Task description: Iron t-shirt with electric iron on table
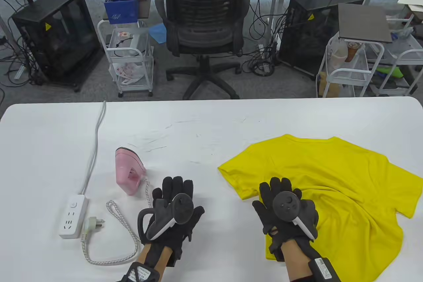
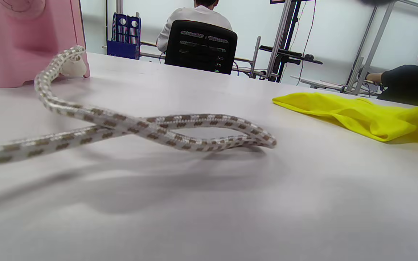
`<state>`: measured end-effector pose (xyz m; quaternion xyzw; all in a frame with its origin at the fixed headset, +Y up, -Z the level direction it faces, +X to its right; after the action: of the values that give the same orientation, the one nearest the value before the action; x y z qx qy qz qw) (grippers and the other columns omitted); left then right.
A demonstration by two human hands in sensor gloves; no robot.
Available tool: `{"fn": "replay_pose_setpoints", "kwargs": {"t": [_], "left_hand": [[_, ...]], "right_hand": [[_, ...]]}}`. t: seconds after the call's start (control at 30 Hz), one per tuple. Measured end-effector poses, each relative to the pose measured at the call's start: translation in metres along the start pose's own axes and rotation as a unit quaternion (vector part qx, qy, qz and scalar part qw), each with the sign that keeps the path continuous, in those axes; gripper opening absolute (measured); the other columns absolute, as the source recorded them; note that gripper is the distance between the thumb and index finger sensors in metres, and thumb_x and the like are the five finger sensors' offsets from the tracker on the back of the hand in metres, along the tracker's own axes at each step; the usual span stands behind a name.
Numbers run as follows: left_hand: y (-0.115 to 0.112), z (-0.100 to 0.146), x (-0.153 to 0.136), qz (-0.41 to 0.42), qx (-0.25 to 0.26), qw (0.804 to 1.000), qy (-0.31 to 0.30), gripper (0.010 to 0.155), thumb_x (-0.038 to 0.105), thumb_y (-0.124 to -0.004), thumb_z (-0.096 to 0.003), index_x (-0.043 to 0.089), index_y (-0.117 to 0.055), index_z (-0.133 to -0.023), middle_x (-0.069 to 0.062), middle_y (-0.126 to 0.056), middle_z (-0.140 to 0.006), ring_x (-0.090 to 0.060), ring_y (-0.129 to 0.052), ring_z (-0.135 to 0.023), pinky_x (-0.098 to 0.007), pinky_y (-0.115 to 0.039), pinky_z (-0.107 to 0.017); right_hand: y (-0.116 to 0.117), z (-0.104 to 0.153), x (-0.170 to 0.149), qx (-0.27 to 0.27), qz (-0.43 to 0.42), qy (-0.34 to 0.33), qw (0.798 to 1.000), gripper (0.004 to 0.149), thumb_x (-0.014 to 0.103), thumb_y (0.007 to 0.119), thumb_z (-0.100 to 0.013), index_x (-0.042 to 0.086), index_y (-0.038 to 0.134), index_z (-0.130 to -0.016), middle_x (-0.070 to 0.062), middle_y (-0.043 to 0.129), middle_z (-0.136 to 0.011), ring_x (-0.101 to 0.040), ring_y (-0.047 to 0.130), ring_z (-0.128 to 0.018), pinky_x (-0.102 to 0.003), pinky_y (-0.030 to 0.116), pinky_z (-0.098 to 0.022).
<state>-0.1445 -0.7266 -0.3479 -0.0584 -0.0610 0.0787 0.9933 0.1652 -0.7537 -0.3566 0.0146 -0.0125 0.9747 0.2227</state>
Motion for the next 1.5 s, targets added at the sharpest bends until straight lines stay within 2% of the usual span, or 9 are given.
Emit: {"fn": "replay_pose_setpoints", "kwargs": {"t": [0.93, 1.07, 1.2, 1.27, 1.33, 1.37, 1.4, 1.43, 1.5], "left_hand": [[-0.002, 0.002, 0.002, -0.002, -0.005, 1.0, -0.005, 0.082, 0.066, -0.058, -0.0413, 0.034, -0.023, -0.107, 0.002, -0.02, -0.117, -0.03, -0.013, -0.112, -0.058, -0.023, -0.077], [0.009, 0.009, -0.001, 0.02, 0.043, 0.999, 0.0, 0.08, 0.065, -0.063, -0.0409, 0.032, -0.032, -0.108, -0.001, -0.035, -0.117, -0.034, -0.032, -0.114, -0.06, -0.033, -0.078], [0.02, 0.016, -0.015, 0.014, 0.046, 0.998, 0.035, 0.079, 0.064, -0.066, -0.04, 0.033, -0.037, -0.107, 0.0, -0.041, -0.116, -0.033, -0.04, -0.115, -0.062, -0.038, -0.079], [0.033, 0.022, -0.034, 0.041, 0.044, 0.996, 0.067, 0.078, 0.063, -0.067, -0.04, 0.032, -0.042, -0.107, -0.001, -0.048, -0.115, -0.034, -0.048, -0.113, -0.062, -0.041, -0.079], [0.047, 0.028, -0.057, 0.062, 0.047, 0.992, 0.101, 0.072, 0.061, -0.07, -0.0402, 0.028, -0.059, -0.104, -0.004, -0.069, -0.106, -0.034, -0.07, -0.103, -0.061, -0.051, -0.077], [0.051, 0.03, -0.064, 0.062, 0.043, 0.991, 0.114, 0.068, 0.061, -0.071, -0.0401, 0.024, -0.073, -0.097, -0.006, -0.084, -0.094, -0.035, -0.086, -0.09, -0.059, -0.06, -0.073], [0.054, 0.032, -0.077, 0.055, 0.014, 0.99, 0.13, 0.064, 0.061, -0.071, -0.0404, 0.022, -0.083, -0.09, -0.006, -0.095, -0.083, -0.033, -0.096, -0.077, -0.058, -0.068, -0.068], [0.055, 0.035, -0.088, 0.048, -0.012, 0.988, 0.146, 0.064, 0.062, -0.071, -0.0409, 0.022, -0.082, -0.09, -0.005, -0.095, -0.08, -0.032, -0.097, -0.074, -0.057, -0.069, -0.067], [0.06, 0.041, -0.112, 0.022, -0.009, 0.981, 0.192, 0.063, 0.061, -0.073, -0.0404, 0.022, -0.084, -0.089, -0.005, -0.097, -0.077, -0.032, -0.099, -0.07, -0.057, -0.07, -0.065]], "right_hand": [[-0.001, 0.001, -0.001, 0.006, -0.01, 0.005, 1.0, 0.065, 0.059, 0.067, -0.044, 0.032, 0.051, -0.101, -0.005, 0.035, -0.11, -0.029, 0.018, -0.099, -0.057, 0.02, -0.067], [0.0, 0.001, 0.0, 0.008, -0.013, 0.005, 1.0, 0.065, 0.059, 0.067, -0.044, 0.032, 0.05, -0.101, -0.005, 0.035, -0.11, -0.029, 0.017, -0.099, -0.057, 0.02, -0.067], [0.0, -0.001, 0.001, 0.014, -0.018, 0.004, 1.0, 0.065, 0.06, 0.067, -0.044, 0.032, 0.05, -0.101, -0.005, 0.035, -0.11, -0.029, 0.017, -0.099, -0.057, 0.02, -0.067], [-0.001, -0.001, 0.001, 0.012, -0.024, 0.003, 1.0, 0.065, 0.06, 0.067, -0.044, 0.032, 0.05, -0.101, -0.005, 0.035, -0.11, -0.029, 0.017, -0.099, -0.057, 0.02, -0.067], [-0.001, 0.0, 0.001, 0.014, -0.029, 0.001, 0.999, 0.066, 0.06, 0.067, -0.044, 0.032, 0.05, -0.101, -0.005, 0.035, -0.11, -0.029, 0.017, -0.099, -0.057, 0.02, -0.067], [-0.001, 0.0, 0.001, 0.014, -0.03, 0.0, 0.999, 0.066, 0.06, 0.067, -0.044, 0.032, 0.05, -0.101, -0.005, 0.035, -0.11, -0.03, 0.017, -0.099, -0.057, 0.02, -0.067], [-0.001, -0.001, 0.001, 0.015, -0.032, 0.0, 0.999, 0.066, 0.06, 0.067, -0.044, 0.032, 0.05, -0.101, -0.005, 0.035, -0.11, -0.03, 0.017, -0.099, -0.057, 0.02, -0.067], [-0.001, -0.001, 0.001, 0.015, -0.034, 0.0, 0.999, 0.066, 0.06, 0.067, -0.044, 0.032, 0.05, -0.101, -0.005, 0.035, -0.11, -0.03, 0.017, -0.099, -0.057, 0.02, -0.067], [-0.001, -0.001, 0.001, 0.018, -0.04, 0.0, 0.999, 0.066, 0.06, 0.067, -0.044, 0.032, 0.05, -0.101, -0.006, 0.035, -0.111, -0.03, 0.017, -0.099, -0.057, 0.02, -0.067]]}}
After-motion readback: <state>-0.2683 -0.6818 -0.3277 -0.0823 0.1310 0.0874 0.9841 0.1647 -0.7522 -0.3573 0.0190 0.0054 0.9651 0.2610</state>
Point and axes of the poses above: the tracker on the back of each hand, its own x axis roughly to the thumb side, its own z axis roughly from the fingertips to the wrist, y = z × x, the point moved 3 cm from there along -z, roughly from the wrist to the fingertips
